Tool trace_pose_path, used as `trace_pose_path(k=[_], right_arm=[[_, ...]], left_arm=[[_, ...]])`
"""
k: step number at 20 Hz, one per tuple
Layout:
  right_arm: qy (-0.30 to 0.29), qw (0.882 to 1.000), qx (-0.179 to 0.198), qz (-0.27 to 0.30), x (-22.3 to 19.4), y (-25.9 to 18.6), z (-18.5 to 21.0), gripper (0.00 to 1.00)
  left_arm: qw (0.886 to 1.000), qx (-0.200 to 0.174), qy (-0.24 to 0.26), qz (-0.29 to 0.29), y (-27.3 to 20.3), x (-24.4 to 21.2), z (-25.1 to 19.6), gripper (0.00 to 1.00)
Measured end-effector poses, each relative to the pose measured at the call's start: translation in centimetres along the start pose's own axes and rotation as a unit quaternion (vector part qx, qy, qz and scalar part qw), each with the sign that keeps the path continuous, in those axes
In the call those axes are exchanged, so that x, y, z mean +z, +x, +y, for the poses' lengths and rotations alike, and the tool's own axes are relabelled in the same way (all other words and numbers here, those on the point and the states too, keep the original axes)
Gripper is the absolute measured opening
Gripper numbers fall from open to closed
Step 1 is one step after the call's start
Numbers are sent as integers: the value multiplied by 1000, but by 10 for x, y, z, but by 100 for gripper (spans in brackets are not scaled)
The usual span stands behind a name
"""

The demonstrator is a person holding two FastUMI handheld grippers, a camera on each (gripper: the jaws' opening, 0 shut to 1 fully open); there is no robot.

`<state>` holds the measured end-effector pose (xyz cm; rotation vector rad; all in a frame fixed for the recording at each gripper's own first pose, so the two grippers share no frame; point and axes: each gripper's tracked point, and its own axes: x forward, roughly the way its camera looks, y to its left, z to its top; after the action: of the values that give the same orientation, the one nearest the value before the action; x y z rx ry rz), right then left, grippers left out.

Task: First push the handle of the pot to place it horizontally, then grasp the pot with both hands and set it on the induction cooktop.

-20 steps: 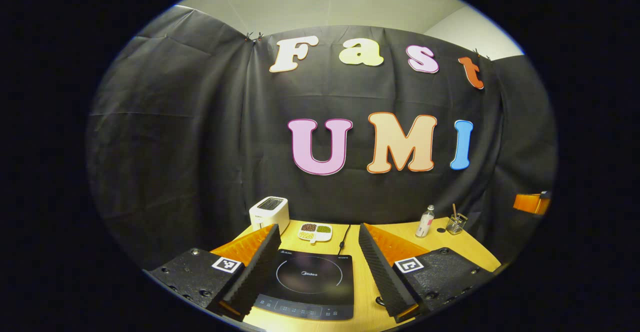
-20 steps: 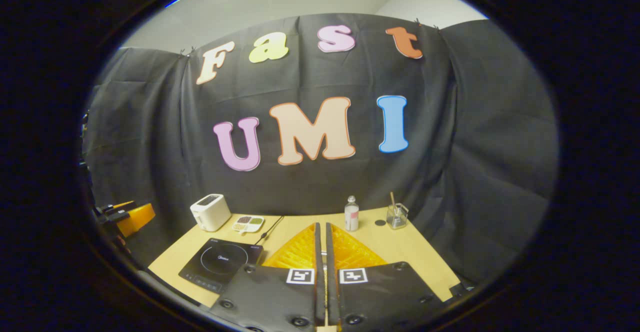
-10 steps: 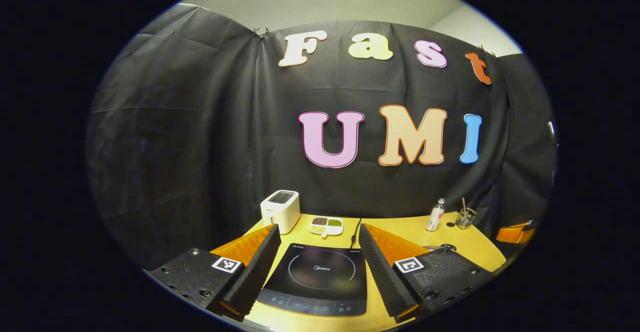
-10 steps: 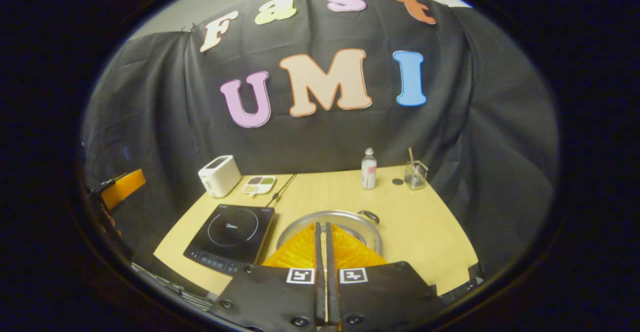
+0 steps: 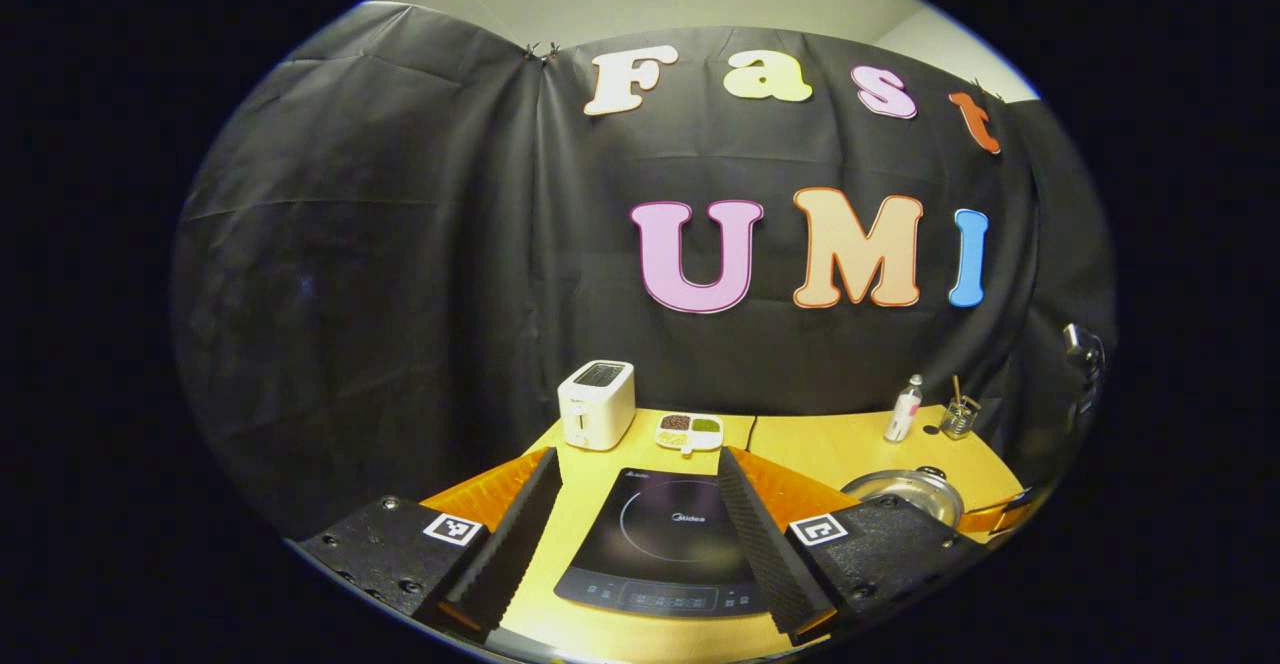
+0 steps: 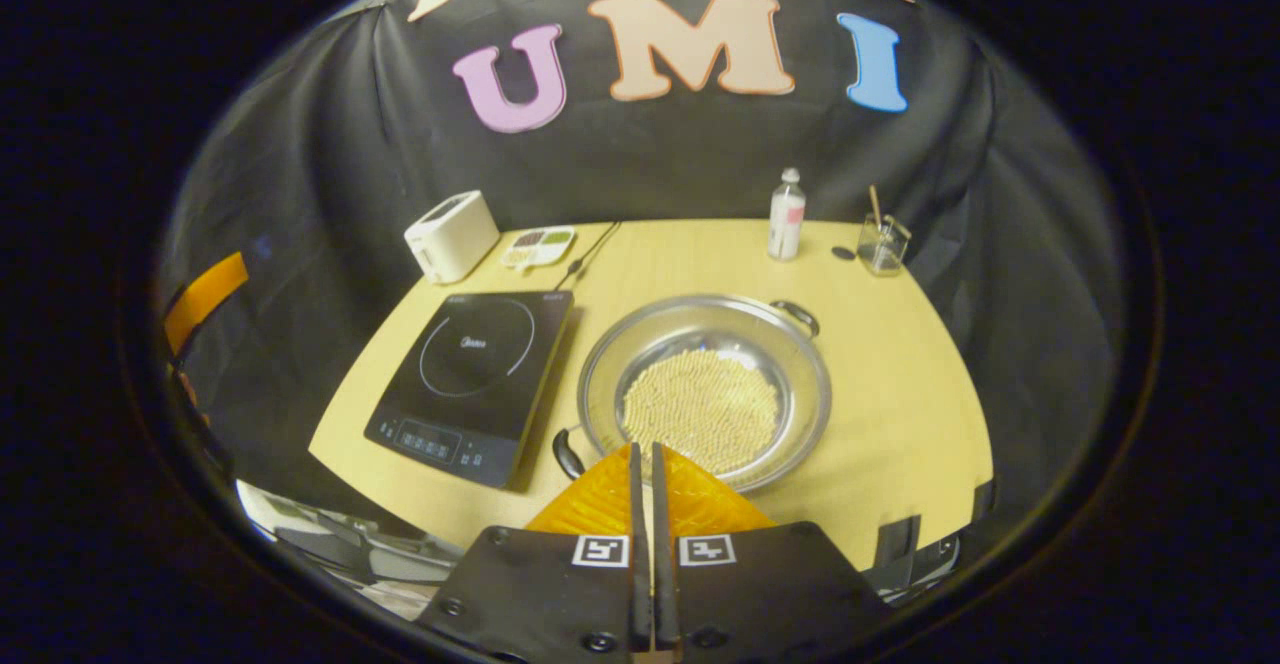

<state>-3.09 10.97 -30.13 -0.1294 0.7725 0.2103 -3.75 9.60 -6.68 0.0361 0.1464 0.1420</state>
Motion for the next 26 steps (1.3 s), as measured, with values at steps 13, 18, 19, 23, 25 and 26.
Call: trace_pose_path(k=[13,18,19,23,25,26], right_arm=[[-30,986,-15,162,-83,61,19,4],[-57,979,-35,192,-92,83,14,4],[-59,978,-36,196,-94,86,15,4],[-60,977,-34,204,-94,101,20,4],[-57,975,-35,210,-94,107,22,0],[-54,975,-35,212,-93,109,24,3]], left_arm=[[999,21,-2,31,3,-32,44,93],[999,24,-5,41,8,-45,56,96],[999,26,-5,44,8,-49,59,99],[998,27,-9,48,10,-52,64,96],[998,25,-10,49,11,-53,65,96],[998,24,-9,50,11,-54,65,96]])
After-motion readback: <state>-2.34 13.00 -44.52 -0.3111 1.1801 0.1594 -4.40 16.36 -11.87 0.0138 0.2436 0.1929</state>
